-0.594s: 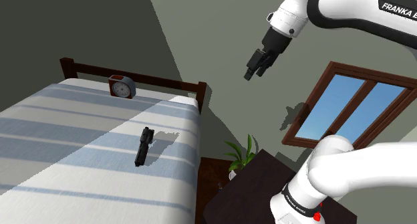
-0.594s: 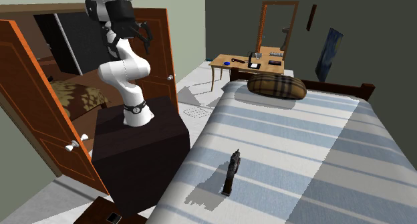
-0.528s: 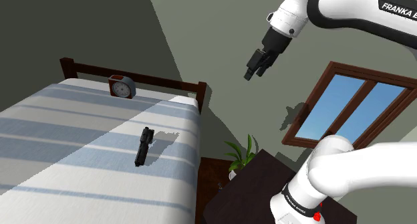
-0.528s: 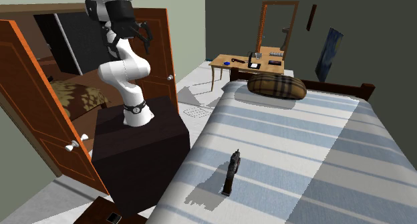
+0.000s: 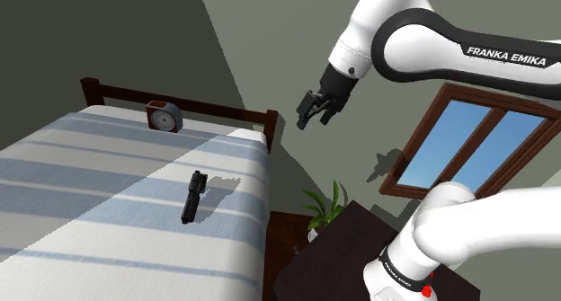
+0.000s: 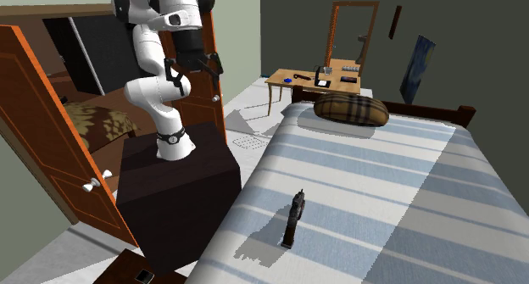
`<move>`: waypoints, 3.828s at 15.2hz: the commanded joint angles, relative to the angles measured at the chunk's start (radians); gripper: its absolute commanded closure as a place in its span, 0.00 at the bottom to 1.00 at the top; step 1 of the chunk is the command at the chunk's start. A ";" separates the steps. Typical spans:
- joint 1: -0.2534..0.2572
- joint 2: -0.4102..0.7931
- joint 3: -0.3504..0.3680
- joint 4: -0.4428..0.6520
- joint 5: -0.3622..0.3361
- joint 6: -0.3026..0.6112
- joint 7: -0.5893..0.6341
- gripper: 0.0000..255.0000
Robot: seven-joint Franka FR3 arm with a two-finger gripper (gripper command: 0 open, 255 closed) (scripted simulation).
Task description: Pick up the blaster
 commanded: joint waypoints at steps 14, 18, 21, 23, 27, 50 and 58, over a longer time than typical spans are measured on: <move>-0.174 0.441 0.422 0.057 -0.094 0.406 0.612 0.00; -0.259 0.633 0.545 0.142 -0.273 0.467 0.857 0.00; -0.280 0.811 0.595 0.229 -0.475 0.470 1.077 0.00; -0.247 0.930 0.581 0.299 -0.605 0.452 1.211 0.00; -0.132 1.132 0.500 0.452 -0.779 0.406 1.403 0.00; 0.018 1.388 0.365 0.640 -0.936 0.411 1.581 1.00; -0.005 1.332 0.400 0.647 -0.884 0.359 1.537 1.00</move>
